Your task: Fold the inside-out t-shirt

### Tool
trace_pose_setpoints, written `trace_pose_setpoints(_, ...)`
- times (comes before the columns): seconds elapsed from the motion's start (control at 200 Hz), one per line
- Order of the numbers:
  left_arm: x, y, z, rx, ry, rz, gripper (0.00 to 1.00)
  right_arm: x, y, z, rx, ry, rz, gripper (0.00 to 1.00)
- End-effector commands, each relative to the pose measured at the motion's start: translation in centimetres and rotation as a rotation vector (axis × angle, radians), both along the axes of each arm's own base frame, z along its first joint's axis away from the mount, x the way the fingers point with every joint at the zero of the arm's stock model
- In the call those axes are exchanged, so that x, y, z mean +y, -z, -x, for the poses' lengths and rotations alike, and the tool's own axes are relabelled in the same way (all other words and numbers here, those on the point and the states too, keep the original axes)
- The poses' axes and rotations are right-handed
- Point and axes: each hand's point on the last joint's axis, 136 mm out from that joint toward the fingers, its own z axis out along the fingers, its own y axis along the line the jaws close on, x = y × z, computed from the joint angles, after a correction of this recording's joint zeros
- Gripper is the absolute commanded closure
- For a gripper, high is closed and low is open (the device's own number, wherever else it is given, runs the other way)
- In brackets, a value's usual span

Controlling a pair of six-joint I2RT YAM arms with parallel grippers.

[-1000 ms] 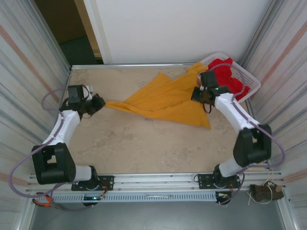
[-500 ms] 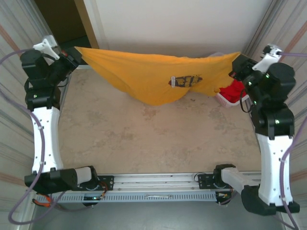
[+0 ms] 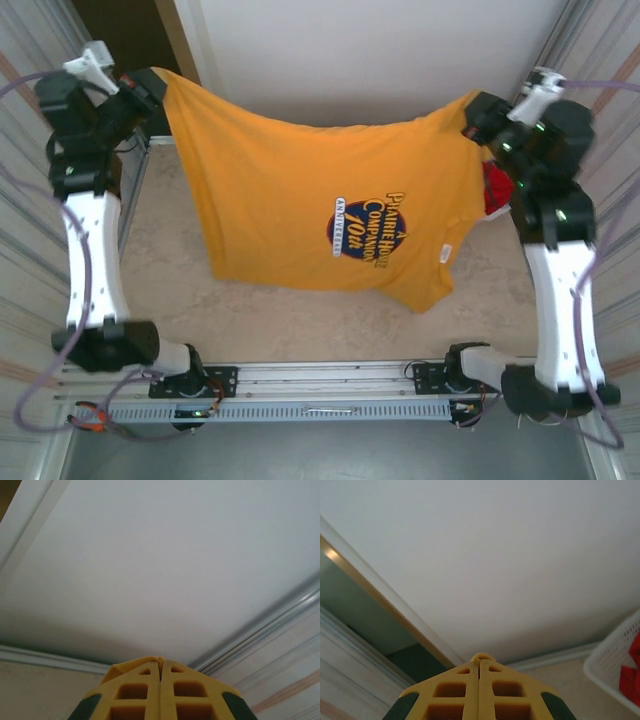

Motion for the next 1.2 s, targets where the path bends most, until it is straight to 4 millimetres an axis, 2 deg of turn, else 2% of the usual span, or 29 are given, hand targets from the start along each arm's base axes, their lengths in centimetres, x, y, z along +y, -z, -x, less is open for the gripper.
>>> trace_pose_setpoints(0.0,0.7,4.7,-5.5,0.102,0.024,0.048,1.00,2.0,3.3,-4.8,0.074,-0.044,-0.015,1.00)
trace_pose_setpoints(0.08,1.2,5.5,-8.7,0.119,0.030,0.068,1.00,3.1,3.9,-7.9,0.076,-0.058,-0.008,1.00)
trace_pose_setpoints(0.16,1.5,4.0,-11.4,0.082,0.036,0.090,1.00,4.1,3.6,-10.7,0.063,-0.081,-0.011,1.00)
trace_pose_setpoints(0.185,1.7,3.9,-12.2,0.083,0.036,0.100,1.00,4.4,2.6,-11.5,0.040,-0.086,-0.012,1.00)
trace_pose_setpoints(0.276,2.6,0.4,-13.3,0.002,0.013,0.139,1.00,5.3,-0.2,-13.1,-0.034,-0.107,-0.016,1.00)
trace_pose_setpoints(0.361,3.3,-3.4,-12.9,-0.094,-0.002,0.175,1.00,5.5,-3.9,-13.1,-0.112,-0.114,-0.020,1.00)
trace_pose_setpoints(0.436,3.6,-8.1,-10.7,-0.201,-0.009,0.170,1.00,5.4,-6.9,-12.2,-0.175,-0.113,-0.015,1.00)
trace_pose_setpoints(0.456,3.8,-7.7,-11.3,-0.199,-0.010,0.174,1.00,5.3,-7.8,-11.7,-0.196,-0.111,-0.016,1.00)
trace_pose_setpoints(0.511,3.9,-9.5,-10.0,-0.234,-0.005,0.177,1.00,5.0,-9.2,-10.6,-0.227,-0.104,-0.013,1.00)
trace_pose_setpoints(0.531,4.0,-9.2,-10.1,-0.225,-0.005,0.182,1.00,4.9,-9.6,-10.1,-0.235,-0.103,-0.010,1.00)
trace_pose_setpoints(0.541,3.7,-10.2,-9.1,-0.245,0.000,0.174,1.00,4.8,-9.6,-10.0,-0.236,-0.103,-0.008,1.00)
trace_pose_setpoints(0.561,3.7,-10.7,-8.5,-0.251,0.000,0.170,1.00,4.8,-9.9,-9.4,-0.243,-0.104,-0.005,1.00)
trace_pose_setpoints(0.636,3.1,-10.0,-7.2,-0.229,0.012,0.144,1.00,4.9,-9.0,-8.1,-0.229,-0.108,0.003,1.00)
trace_pose_setpoints(0.681,2.7,-8.8,-6.5,-0.202,0.022,0.127,1.00,4.9,-7.9,-7.4,-0.212,-0.111,0.005,1.00)
trace_pose_setpoints(0.716,2.7,-6.7,-6.4,-0.158,0.016,0.121,1.00,5.0,-6.2,-6.9,-0.184,-0.112,0.006,1.00)
trace_pose_setpoints(0.741,2.6,-6.1,-5.7,-0.161,0.013,0.111,1.00,5.1,-3.8,-7.0,-0.140,-0.112,0.010,1.00)
trace_pose_setpoints(0.756,2.6,-5.1,-5.5,-0.146,0.007,0.109,1.00,5.0,-3.7,-6.4,-0.143,-0.112,0.008,1.00)
trace_pose_setpoints(0.766,2.7,-4.0,-5.6,-0.125,0.001,0.111,1.00,5.1,-2.1,-6.6,-0.113,-0.111,0.010,1.00)
trace_pose_setpoints(0.777,2.6,-3.9,-5.2,-0.132,-0.001,0.106,1.00,5.1,-1.5,-6.3,-0.104,-0.110,0.010,1.00)
trace_pose_setpoints(0.817,2.7,-0.4,-4.7,-0.068,-0.012,0.102,1.00,5.1,2.3,-5.7,-0.039,-0.108,0.009,1.00)
trace_pose_setpoints(0.832,2.7,0.9,-4.3,-0.044,-0.015,0.099,1.00,5.0,3.1,-5.1,-0.029,-0.107,0.005,1.00)
trace_pose_setpoints(0.877,2.5,3.9,-3.1,0.005,-0.014,0.081,1.00,4.9,7.5,-3.9,0.048,-0.106,0.005,1.00)
trace_pose_setpoints(0.902,2.4,6.5,-2.5,0.051,-0.013,0.073,1.00,4.9,9.1,-3.0,0.072,-0.106,-0.001,1.00)
trace_pose_setpoints(0.937,2.1,9.6,-1.1,0.098,-0.018,0.059,1.00,4.8,12.9,-1.6,0.138,-0.104,-0.005,1.00)
trace_pose_setpoints(1.007,2.0,16.0,1.8,0.214,-0.040,0.048,1.00,4.6,18.7,1.7,0.235,-0.094,-0.021,1.00)
trace_pose_setpoints(1.017,2.0,17.0,2.3,0.231,-0.044,0.047,1.00,4.6,20.2,1.9,0.267,-0.093,-0.020,1.00)
trace_pose_setpoints(1.052,2.2,20.0,4.0,0.293,-0.068,0.046,1.00,4.5,22.2,4.1,0.293,-0.093,-0.030,1.00)
trace_pose_setpoints(1.107,2.4,25.0,6.6,0.399,-0.122,0.053,1.00,4.2,26.6,6.9,0.383,-0.077,-0.022,1.00)
trace_pose_setpoints(1.192,2.0,31.1,9.9,0.522,-0.156,0.084,1.00,3.4,32.5,10.7,0.509,-0.036,-0.023,1.00)
